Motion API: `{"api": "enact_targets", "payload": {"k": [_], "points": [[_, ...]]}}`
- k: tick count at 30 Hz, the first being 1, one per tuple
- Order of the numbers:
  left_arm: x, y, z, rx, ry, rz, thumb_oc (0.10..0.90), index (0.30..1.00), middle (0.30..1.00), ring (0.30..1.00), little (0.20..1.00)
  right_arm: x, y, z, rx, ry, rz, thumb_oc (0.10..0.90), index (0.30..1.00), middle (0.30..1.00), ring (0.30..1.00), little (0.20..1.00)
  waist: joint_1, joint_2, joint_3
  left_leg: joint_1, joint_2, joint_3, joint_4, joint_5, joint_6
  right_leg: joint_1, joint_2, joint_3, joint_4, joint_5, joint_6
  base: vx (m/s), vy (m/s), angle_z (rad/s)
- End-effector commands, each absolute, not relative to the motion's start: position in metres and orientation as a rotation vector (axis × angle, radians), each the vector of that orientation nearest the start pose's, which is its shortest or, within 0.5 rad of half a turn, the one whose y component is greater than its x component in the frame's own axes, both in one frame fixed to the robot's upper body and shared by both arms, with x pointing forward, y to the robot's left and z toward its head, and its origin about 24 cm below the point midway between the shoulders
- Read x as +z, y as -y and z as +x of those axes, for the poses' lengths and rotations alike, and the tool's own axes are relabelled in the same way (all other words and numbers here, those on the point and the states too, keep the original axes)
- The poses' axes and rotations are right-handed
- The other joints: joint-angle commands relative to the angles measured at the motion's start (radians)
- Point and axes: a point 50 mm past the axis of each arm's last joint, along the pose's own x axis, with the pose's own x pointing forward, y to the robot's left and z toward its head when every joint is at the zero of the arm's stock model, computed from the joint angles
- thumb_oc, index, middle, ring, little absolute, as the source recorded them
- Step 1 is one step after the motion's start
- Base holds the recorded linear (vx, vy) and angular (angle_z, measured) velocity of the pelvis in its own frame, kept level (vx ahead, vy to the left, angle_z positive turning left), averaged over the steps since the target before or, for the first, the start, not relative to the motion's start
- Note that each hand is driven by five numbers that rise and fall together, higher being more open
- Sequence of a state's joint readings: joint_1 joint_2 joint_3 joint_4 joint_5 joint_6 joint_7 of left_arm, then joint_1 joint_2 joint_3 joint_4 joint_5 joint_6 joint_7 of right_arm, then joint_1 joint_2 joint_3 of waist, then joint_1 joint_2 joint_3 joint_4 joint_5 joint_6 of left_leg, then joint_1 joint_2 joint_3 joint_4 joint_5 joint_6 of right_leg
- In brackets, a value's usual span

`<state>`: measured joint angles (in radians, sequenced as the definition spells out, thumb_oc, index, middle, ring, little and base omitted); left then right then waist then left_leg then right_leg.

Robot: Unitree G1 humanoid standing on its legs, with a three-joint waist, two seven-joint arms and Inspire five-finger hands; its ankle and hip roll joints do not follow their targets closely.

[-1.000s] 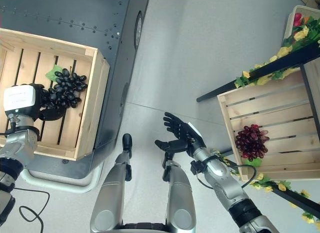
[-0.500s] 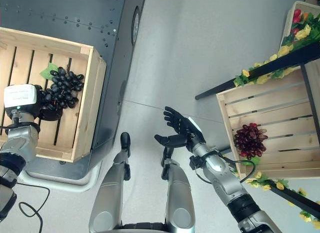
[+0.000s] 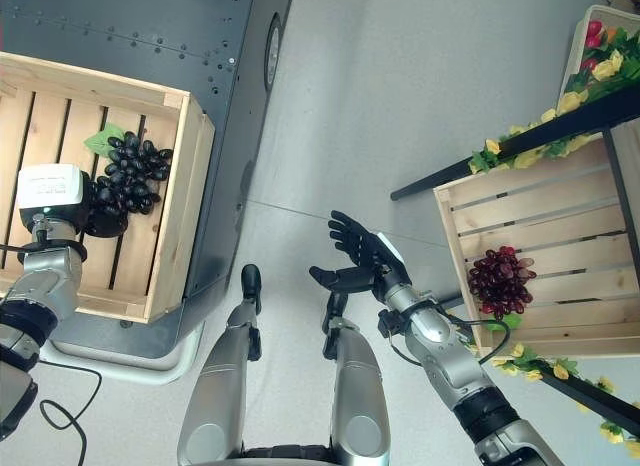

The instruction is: Pick up the fruits from the basket on one side to the basket on the other side

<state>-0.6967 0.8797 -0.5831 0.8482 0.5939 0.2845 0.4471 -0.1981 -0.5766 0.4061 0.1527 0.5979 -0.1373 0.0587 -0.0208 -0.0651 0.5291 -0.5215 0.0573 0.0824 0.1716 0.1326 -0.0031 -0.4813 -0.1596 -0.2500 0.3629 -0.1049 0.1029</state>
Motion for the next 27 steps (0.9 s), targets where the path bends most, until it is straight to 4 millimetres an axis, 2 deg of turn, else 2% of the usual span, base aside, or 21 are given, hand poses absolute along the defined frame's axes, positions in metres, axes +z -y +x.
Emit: {"api": "enact_targets", "payload": {"k": [1, 4, 9, 13, 21, 27], "points": [[0.177, -0.352, 0.337, 0.732, 0.030, 1.807, 0.400, 0.300, 0.300, 0.300, 0.300, 0.086, 0.167, 0.274, 0.391, 0.143, 0.026, 0.800, 0.900, 0.900, 0.900, 0.900, -0.004, -0.003, -0.009, 0.026, -0.072, 0.052, 0.101, -0.123, 0.006, 0.007, 0.031, 0.018, -0.062, 0.104, 0.004, 0.00, 0.000, 0.00], [0.179, -0.346, 0.336, 0.740, 0.118, 1.799, 0.400, 0.300, 0.300, 0.300, 0.300, 0.085, 0.170, 0.273, 0.387, 0.147, 0.029, 0.800, 0.900, 0.900, 0.900, 0.900, -0.002, -0.002, -0.009, 0.045, -0.073, 0.051, 0.096, -0.126, 0.006, 0.024, 0.032, 0.017, -0.064, 0.099, 0.003, 0.00, -0.010, 0.00], [0.179, -0.345, 0.330, 0.809, 0.220, 1.670, 0.400, 0.300, 0.300, 0.300, 0.300, 0.080, 0.171, 0.269, 0.370, 0.147, 0.045, 0.800, 0.900, 0.900, 0.900, 0.900, 0.009, 0.003, -0.009, 0.108, -0.077, 0.043, 0.066, -0.126, 0.006, 0.072, 0.028, 0.017, -0.071, 0.093, 0.007, 0.01, -0.054, -0.01], [0.174, -0.346, 0.319, 0.889, 0.313, 1.572, 0.400, 0.300, 0.300, 0.300, 0.300, 0.076, 0.173, 0.265, 0.348, 0.150, 0.061, 0.800, 0.900, 0.900, 0.900, 0.900, 0.019, 0.006, -0.036, 0.158, -0.081, 0.031, 0.028, -0.121, 0.003, 0.118, 0.027, 0.011, -0.101, 0.093, 0.010, 0.01, -0.070, 0.00], [0.156, -0.347, 0.288, 0.921, 0.451, 1.588, 0.400, 0.300, 0.300, 0.300, 0.300, 0.067, 0.179, 0.250, 0.341, 0.146, 0.058, 0.800, 0.900, 0.900, 0.900, 0.900, 0.039, 0.028, -0.136, 0.283, -0.091, -0.009, -0.085, -0.109, -0.008, 0.248, 0.020, -0.014, -0.189, 0.088, 0.014, 0.03, -0.062, 0.01], [0.149, -0.342, 0.271, 0.866, 0.521, 1.607, 0.400, 0.300, 0.300, 0.300, 0.300, 0.071, 0.183, 0.243, 0.332, 0.182, 0.062, 0.800, 0.900, 0.900, 0.900, 0.900, 0.050, 0.045, -0.226, 0.367, -0.092, -0.044, -0.171, -0.090, -0.023, 0.350, 0.029, -0.023, -0.276, 0.100, 0.012, 0.04, -0.075, 0.12]]}}
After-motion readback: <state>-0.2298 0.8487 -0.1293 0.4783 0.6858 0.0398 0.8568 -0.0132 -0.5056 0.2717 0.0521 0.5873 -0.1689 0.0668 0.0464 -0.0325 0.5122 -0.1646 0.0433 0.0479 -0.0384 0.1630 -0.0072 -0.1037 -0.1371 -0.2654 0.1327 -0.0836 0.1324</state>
